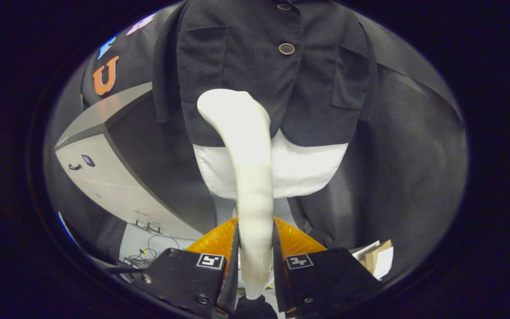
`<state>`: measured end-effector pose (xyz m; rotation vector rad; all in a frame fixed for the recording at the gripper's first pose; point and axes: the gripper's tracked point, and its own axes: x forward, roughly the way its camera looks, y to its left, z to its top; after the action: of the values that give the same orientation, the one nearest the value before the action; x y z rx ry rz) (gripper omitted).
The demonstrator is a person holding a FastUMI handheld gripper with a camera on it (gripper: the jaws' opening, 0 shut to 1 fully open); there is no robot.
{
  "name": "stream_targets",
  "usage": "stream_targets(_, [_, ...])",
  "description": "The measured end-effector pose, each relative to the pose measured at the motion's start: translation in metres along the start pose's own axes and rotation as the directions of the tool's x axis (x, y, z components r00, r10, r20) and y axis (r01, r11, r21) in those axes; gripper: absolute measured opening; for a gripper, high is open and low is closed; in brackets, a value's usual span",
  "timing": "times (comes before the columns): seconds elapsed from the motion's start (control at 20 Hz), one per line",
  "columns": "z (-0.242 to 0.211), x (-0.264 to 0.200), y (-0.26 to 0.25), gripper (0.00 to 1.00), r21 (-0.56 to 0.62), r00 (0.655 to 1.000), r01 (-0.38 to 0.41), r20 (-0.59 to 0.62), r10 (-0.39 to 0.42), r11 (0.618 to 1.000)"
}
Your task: Iron the clothes twice with a garment steamer, once on the left side and once on the right side.
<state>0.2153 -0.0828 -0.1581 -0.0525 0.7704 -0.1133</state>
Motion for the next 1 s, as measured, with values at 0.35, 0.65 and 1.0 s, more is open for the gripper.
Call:
stream_targets(0.35, [0.021, -0.05, -0.033, 0.37, 0.1, 0.996, -0.047, 0.081, 0.039, 0.994])
stream_targets(0.65, [0.068, -0.107, -0.082, 0.37, 0.196, 0.977, -0.064, 0.211, 0.022, 0.979])
stream_targets(1.0, [0.165, -0.164, -0.13, 0.37, 0.275, 0.915, -0.069, 0.4, -0.049, 0.959])
